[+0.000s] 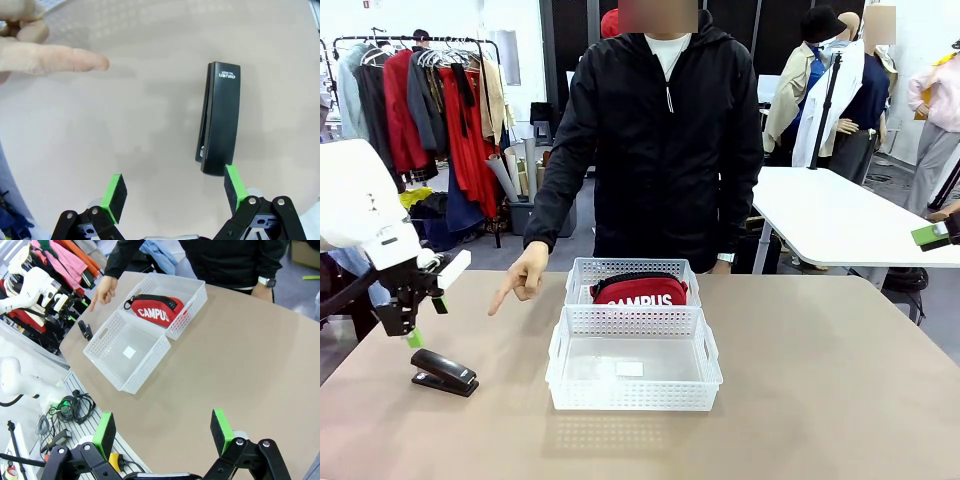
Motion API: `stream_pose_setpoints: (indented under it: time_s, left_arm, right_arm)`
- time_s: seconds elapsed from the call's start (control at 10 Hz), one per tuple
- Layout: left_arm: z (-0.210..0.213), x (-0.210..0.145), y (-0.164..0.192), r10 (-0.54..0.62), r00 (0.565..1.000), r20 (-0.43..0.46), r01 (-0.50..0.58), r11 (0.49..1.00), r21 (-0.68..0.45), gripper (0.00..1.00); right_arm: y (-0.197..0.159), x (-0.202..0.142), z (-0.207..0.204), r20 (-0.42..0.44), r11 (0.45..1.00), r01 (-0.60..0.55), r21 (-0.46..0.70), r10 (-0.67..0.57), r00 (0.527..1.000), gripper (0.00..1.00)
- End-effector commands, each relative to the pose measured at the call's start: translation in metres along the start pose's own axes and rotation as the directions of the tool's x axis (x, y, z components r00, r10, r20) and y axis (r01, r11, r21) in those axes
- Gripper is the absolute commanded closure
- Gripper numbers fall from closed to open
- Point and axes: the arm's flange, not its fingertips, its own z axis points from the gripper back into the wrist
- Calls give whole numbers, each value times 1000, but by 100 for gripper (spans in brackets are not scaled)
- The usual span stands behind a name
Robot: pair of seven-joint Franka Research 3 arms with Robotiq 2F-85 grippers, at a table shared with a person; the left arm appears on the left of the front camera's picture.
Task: Distribute items into two baskets.
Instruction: Pick up the Stapler that the person points to.
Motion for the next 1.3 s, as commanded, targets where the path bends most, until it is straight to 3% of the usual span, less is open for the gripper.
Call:
stream_pose_setpoints:
  time_s: [0.0,0.4,1.2]
  left_arm:
    - [-9,8,1,2,1000,-15,-2,1000,-12,0]
    - [-27,20,-12,23,999,-34,-26,996,-87,0]
    - [-59,20,-31,19,999,-26,-22,992,-122,0]
  right_arm:
    - [1,1,0,-1,1000,-2,1,2,1000,0]
    - [1,1,0,-1,1000,-2,1,2,1000,0]
    - [1,1,0,-1,1000,-2,1,2,1000,0]
